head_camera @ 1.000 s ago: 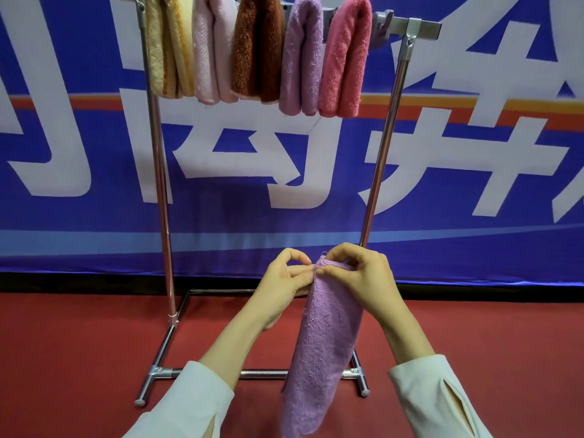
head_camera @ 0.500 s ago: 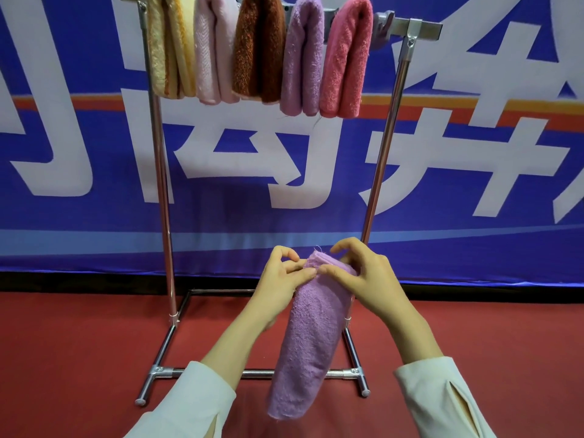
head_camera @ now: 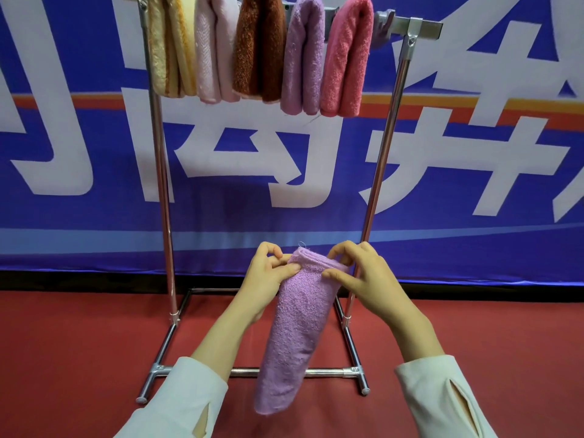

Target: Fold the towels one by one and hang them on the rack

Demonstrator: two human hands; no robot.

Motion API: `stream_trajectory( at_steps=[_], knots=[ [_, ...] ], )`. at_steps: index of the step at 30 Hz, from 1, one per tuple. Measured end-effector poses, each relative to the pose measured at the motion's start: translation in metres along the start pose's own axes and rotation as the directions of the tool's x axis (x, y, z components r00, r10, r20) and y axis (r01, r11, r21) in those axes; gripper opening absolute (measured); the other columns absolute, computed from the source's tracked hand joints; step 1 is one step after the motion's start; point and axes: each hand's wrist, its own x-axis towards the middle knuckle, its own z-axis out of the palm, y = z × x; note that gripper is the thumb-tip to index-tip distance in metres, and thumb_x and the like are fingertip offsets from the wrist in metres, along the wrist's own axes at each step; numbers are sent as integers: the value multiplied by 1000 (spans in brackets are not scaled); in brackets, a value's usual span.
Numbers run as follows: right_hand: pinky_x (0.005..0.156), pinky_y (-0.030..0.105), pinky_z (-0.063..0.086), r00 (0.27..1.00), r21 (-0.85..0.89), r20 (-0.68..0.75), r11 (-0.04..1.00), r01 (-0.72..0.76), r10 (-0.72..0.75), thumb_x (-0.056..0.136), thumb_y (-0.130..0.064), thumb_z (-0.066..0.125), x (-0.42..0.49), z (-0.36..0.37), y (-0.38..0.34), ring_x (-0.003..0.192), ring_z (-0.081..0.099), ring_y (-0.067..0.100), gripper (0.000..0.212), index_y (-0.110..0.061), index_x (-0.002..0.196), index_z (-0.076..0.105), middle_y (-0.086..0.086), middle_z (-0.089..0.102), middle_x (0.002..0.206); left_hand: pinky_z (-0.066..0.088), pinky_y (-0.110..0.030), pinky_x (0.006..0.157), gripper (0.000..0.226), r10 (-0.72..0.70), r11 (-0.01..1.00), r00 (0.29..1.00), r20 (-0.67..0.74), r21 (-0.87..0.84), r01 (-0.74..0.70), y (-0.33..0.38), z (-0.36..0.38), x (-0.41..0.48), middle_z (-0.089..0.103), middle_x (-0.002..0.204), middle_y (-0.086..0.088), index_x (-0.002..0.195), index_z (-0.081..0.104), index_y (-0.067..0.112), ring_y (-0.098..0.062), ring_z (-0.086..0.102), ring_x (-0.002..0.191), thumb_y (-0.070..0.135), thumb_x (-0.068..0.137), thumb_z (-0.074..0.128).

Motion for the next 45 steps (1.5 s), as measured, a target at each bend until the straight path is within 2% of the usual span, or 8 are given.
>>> stream_trajectory(
  at_steps=[13, 21, 25, 28, 32, 38, 42, 45],
  knots=[
    [65, 7, 38, 999, 93, 31, 995, 23, -26, 91, -26, 65, -2, -2, -7, 68, 55, -8, 9, -32, 93, 60, -8, 67, 86, 50, -27, 73, 28, -27, 999, 998, 49, 40, 25, 2, -1, 0, 65, 105, -17, 88, 40, 14, -20, 63, 85, -6, 87, 60],
    [91, 31, 45, 1000, -20, 8, 1000, 9, -9, 101, -26, 45, 2, 8, 6, 101, 58, 12, 26, -25, 125, 56, -3, 63, 108, 50, -25, 72, 32, -3, 1000, 1000, 22, -9, 3, 6, 3, -2, 66, 100, -15, 84, 37, 14, -18, 63, 83, -10, 86, 59],
    [92, 16, 46, 986, 258, -160, 966, 5, 38, 90, -28, 64, 0, 11, 0, 111, 54, -2, 42, -27, 130, 50, -14, 54, 118, 51, -23, 69, 36, 44, 997, 999, 16, -60, -43, 12, 8, -5, 69, 96, -8, 83, 36, 15, -16, 65, 78, -11, 84, 61],
    [85, 11, 46, 980, 452, -22, 876, -168, 199, 76, -31, 78, -1, 12, -4, 108, 57, -2, 62, -24, 129, 48, -15, 58, 118, 54, -22, 68, 38, 98, 989, 995, 33, -117, -94, 16, 12, -7, 72, 95, -9, 80, 35, 15, -16, 68, 78, -10, 82, 64],
    [85, 17, 50, 987, 631, 61, 760, -155, 150, 86, -12, 70, -3, 17, -6, 108, 65, 7, 30, -20, 115, 68, -7, 73, 110, 53, -21, 71, 38, 165, 980, 986, 23, -115, -161, 20, 14, -7, 75, 92, -5, 78, 35, 15, -13, 70, 82, -8, 82, 65],
    [90, 22, 51, 984, 683, 13, 718, -137, 175, 93, -19, 60, 2, 18, -15, 106, 65, 9, 20, -22, 109, 71, -1, 74, 107, 51, -27, 88, 33, 214, 973, 977, 4, -93, -213, 20, 11, -6, 74, 100, -2, 92, 44, 16, -15, 65, 97, -3, 82, 68],
    [73, 19, 54, 981, 735, 48, 658, -162, 187, 93, -18, 58, 2, 13, -20, 90, 69, 9, 18, -16, 106, 71, 1, 76, 95, 47, -28, 99, 93, 62, 998, 983, 171, -28, -58, 8, 8, -9, 58, 128, 3, 137, 29, 27, -9, 58, 116, -1, 66, 82],
    [71, 22, 54, 983, 755, 70, 634, -165, 172, 91, -20, 58, 3, 7, -22, 87, 70, 13, 19, -11, 103, 71, 3, 76, 91, 51, -26, 94, 105, -58, 994, 962, 268, 101, 32, -7, 6, -12, 59, 126, 0, 137, 31, 28, -8, 62, 110, 12, 51, 89]
  ],
)
